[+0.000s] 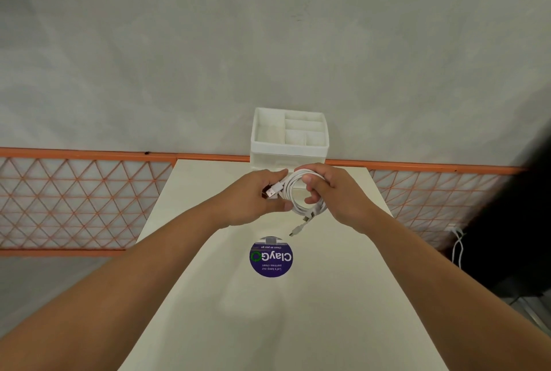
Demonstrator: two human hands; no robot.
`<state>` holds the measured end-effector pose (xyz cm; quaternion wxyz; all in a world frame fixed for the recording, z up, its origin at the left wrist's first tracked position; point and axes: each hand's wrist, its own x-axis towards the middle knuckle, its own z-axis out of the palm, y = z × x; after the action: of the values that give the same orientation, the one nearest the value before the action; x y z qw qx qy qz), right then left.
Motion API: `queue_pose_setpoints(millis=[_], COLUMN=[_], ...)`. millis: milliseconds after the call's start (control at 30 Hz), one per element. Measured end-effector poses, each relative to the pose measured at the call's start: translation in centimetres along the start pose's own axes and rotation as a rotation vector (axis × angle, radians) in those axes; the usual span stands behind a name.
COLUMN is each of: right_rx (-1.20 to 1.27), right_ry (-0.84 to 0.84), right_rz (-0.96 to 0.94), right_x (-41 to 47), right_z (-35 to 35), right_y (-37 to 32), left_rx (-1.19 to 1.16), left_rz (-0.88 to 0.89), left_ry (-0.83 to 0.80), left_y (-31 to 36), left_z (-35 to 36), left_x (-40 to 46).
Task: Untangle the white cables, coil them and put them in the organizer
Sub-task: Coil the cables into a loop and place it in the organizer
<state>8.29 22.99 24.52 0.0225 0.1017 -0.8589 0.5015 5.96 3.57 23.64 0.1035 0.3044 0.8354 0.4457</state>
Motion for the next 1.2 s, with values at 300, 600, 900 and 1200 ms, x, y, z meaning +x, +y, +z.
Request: queue_pose_setpoints(millis=[300, 600, 900, 1200], right_rx=[-0.006, -0.124, 0.067, 0.364], right_ry=[0.015, 0.114, 0.241, 0.112], right_rz=[-0.026, -0.067, 0.126, 0.603], right_x=[0.2, 1.0, 1.6, 5.6], right_z=[0.1, 1.6, 1.7, 4.9], right_y=[0.0, 1.6, 3.8, 10.8], left_rx=[-0.405, -0.322, -0.323, -0.479], left_rz=[-0.148, -0.234, -0.327, -0.506], left_ry=[0.112, 0.137, 0.344, 0.5], left_y=[-0.7, -1.2, -4.3, -10.1], left_z=[0.5, 2.1, 1.8, 1.9], left_x=[-0.2, 0.7, 1.9, 4.4])
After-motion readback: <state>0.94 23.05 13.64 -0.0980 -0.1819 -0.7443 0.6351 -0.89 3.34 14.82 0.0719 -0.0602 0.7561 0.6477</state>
